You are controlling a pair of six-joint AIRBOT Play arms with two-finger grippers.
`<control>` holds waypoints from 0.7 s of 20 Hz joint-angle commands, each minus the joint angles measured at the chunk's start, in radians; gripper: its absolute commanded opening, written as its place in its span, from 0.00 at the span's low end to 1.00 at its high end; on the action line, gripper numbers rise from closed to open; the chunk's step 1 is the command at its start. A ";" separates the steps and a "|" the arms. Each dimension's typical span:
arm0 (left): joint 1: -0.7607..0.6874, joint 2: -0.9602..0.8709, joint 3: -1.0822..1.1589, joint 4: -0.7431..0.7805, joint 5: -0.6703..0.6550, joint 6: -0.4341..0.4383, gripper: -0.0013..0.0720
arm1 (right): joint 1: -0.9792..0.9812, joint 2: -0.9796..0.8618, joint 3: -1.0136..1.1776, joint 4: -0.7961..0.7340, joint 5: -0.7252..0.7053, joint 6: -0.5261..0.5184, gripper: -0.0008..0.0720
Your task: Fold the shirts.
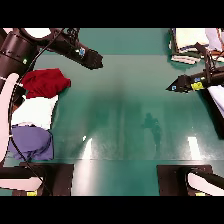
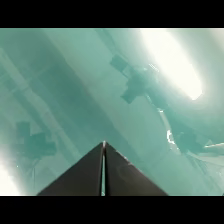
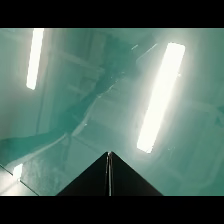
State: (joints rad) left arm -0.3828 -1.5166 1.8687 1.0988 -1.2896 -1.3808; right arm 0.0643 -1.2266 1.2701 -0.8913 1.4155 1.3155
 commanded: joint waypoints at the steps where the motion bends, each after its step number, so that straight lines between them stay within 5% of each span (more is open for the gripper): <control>1: -0.001 0.000 0.000 0.000 0.000 0.000 0.05 | 0.002 0.000 0.000 0.000 -0.002 0.000 0.04; 14: -0.001 0.000 0.000 -0.031 0.007 -0.009 0.05 | 0.002 0.000 0.000 0.000 -0.002 0.000 0.04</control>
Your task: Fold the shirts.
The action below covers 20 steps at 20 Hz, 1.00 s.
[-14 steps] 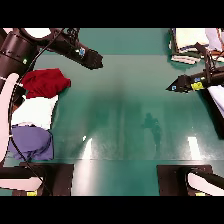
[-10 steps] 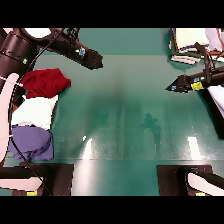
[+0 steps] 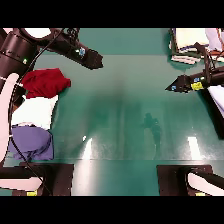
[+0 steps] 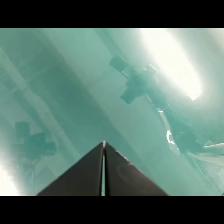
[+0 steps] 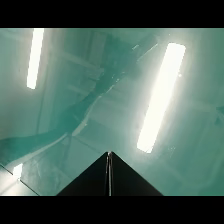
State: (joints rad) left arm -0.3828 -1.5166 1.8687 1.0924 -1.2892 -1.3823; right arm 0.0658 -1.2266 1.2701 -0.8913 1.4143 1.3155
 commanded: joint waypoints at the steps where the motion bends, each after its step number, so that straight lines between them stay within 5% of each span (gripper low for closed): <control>1: -0.001 0.000 0.000 -0.032 0.026 -0.005 0.05 | 0.001 0.000 0.000 0.000 -0.001 0.000 0.04; 3: 0.005 0.000 0.001 0.051 0.072 0.016 0.05 | 0.001 0.000 0.000 0.000 0.000 0.000 0.04; 4: 0.013 0.001 0.001 0.173 0.073 0.018 0.20 | 0.001 0.000 0.000 0.000 -0.001 0.000 0.04; 5: 0.027 0.000 0.000 0.307 0.066 -0.015 0.68 | 0.001 0.000 0.000 0.000 -0.001 0.000 0.04; 6: 0.049 0.000 0.000 0.453 0.054 -0.082 0.97 | 0.001 0.000 0.000 0.000 -0.001 0.000 0.04; 8: 0.129 -0.001 -0.003 0.661 0.032 -0.187 0.94 | 0.001 0.000 0.000 0.000 -0.001 0.000 0.04; 11: 0.312 -0.006 -0.048 0.672 0.031 -0.265 0.94 | 0.001 0.000 0.000 0.001 -0.002 0.000 0.04; 20: 0.621 -0.006 -0.532 0.537 0.314 -0.267 0.94 | 0.001 0.000 -0.001 0.001 -0.035 0.001 0.04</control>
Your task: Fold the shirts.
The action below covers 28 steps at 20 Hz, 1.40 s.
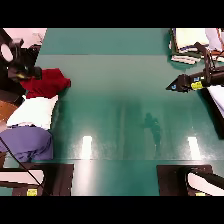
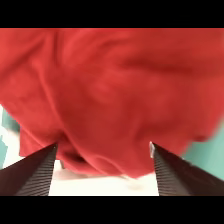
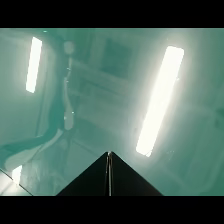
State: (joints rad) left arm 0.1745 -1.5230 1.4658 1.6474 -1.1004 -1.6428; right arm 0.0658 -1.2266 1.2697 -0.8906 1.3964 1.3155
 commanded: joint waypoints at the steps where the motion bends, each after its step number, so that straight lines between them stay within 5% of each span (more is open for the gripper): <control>1: 0.065 0.000 -0.151 -0.018 0.150 -0.007 0.94 | 0.001 0.000 0.000 0.001 -0.024 0.001 0.04; 3: 0.065 0.000 -0.159 -0.040 0.180 -0.007 0.93 | 0.001 0.000 0.000 0.001 -0.037 0.001 0.04; 4: 0.065 0.000 -0.156 -0.058 0.192 -0.007 0.69 | 0.001 0.000 0.000 0.001 -0.036 0.001 0.04; 6: 0.065 0.002 -0.144 -0.096 0.198 -0.007 0.06 | 0.001 0.000 0.000 0.001 -0.034 0.001 0.04; 12: 0.022 0.138 0.075 -0.171 0.112 0.061 0.05 | -0.034 0.001 0.159 0.008 -0.002 0.001 0.04; 18: -0.219 0.396 0.427 -0.219 0.013 0.181 0.05 | -0.071 0.001 0.469 0.006 -0.016 0.001 0.04; 24: -0.534 0.423 0.473 -0.244 -0.211 0.140 0.05 | -0.081 0.001 0.644 0.000 -0.013 0.000 0.05; 28: -0.717 0.325 0.329 -0.249 -0.196 0.062 0.05 | -0.080 0.002 0.665 0.001 0.011 0.000 0.04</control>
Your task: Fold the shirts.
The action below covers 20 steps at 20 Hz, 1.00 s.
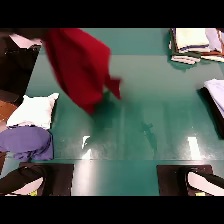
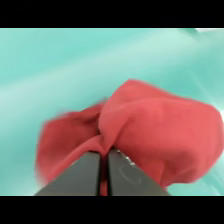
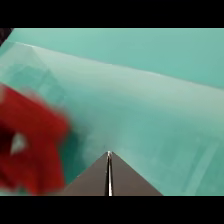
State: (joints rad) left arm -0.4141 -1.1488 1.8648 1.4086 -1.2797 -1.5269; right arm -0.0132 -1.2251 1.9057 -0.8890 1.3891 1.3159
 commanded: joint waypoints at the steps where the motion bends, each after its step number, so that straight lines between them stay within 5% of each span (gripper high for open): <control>1: -0.172 -0.085 -0.117 -0.023 0.019 -0.063 0.05 | -0.001 0.001 0.028 -0.001 0.039 0.000 0.04; 3: -0.243 -0.161 -0.202 -0.087 0.112 -0.064 0.06 | -0.001 0.001 0.016 -0.001 0.074 0.000 0.04; 4: -0.272 -0.201 -0.230 -0.116 0.155 -0.064 0.43 | -0.001 0.001 0.006 -0.001 0.089 0.000 0.04; 5: -0.296 -0.244 -0.243 -0.135 0.187 -0.064 1.00 | -0.001 0.001 -0.005 -0.001 0.104 0.000 0.04; 12: -0.131 -0.250 -0.208 0.059 0.149 -0.037 0.93 | -0.001 0.001 -0.088 -0.002 0.140 0.000 0.04; 17: 0.145 -0.326 -0.290 -0.018 0.078 -0.031 0.93 | -0.001 0.001 -0.167 -0.001 0.120 0.000 0.04; 20: 0.249 -0.421 -0.373 -0.140 0.097 0.066 0.93 | -0.001 0.001 -0.225 -0.001 0.113 0.000 0.05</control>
State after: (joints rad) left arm -0.2703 -1.5013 1.5532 1.3659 -1.1828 -1.5326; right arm -0.0147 -1.2251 1.7302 -0.8909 1.5116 1.3155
